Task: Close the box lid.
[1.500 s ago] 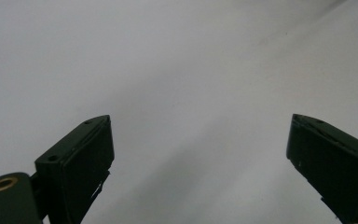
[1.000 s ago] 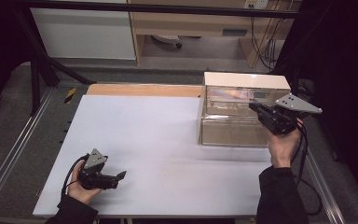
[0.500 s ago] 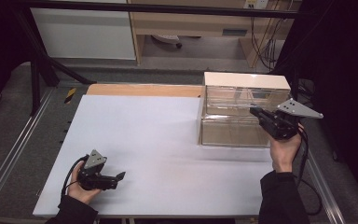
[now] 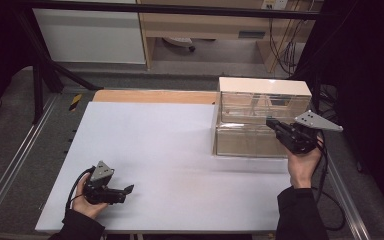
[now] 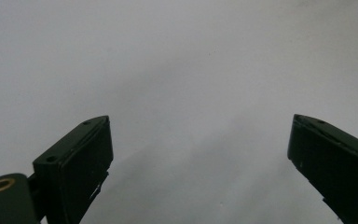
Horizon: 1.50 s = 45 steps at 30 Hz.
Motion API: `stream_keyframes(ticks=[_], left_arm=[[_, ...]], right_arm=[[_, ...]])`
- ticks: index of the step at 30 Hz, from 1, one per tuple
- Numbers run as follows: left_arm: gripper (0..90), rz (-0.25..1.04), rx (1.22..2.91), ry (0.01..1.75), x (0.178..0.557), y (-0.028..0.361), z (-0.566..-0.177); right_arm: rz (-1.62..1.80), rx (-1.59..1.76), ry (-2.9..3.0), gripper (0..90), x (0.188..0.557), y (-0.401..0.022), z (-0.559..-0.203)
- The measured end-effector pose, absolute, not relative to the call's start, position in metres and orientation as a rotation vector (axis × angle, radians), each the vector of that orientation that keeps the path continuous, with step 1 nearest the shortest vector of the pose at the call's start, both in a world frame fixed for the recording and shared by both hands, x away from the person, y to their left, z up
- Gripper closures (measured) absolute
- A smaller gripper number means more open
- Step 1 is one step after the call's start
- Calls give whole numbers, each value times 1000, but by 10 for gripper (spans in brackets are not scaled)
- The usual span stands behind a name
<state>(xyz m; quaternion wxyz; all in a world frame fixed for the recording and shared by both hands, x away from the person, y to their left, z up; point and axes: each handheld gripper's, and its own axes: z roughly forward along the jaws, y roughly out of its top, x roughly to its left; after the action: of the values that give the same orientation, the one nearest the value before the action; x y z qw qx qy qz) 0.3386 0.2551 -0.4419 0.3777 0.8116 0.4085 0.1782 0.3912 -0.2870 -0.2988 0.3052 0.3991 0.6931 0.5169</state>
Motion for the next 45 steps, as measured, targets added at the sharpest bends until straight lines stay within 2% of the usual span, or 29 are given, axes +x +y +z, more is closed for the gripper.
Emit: stream_keyframes(ticks=[33,38,41,45], left_arm=[[66,455,2077,1044,339,256,-443],[66,452,2083,1039,339,256,-443],[66,451,2086,1038,339,256,-443],[65,451,2084,1042,339,256,-444]], right_arm=[[1336,1102,1901,889,382,-294,-321],[1331,1091,1942,819,374,-291,-323],[1327,1090,1979,748,371,-287,-328],[1324,1094,2025,608,367,-280,-337]])
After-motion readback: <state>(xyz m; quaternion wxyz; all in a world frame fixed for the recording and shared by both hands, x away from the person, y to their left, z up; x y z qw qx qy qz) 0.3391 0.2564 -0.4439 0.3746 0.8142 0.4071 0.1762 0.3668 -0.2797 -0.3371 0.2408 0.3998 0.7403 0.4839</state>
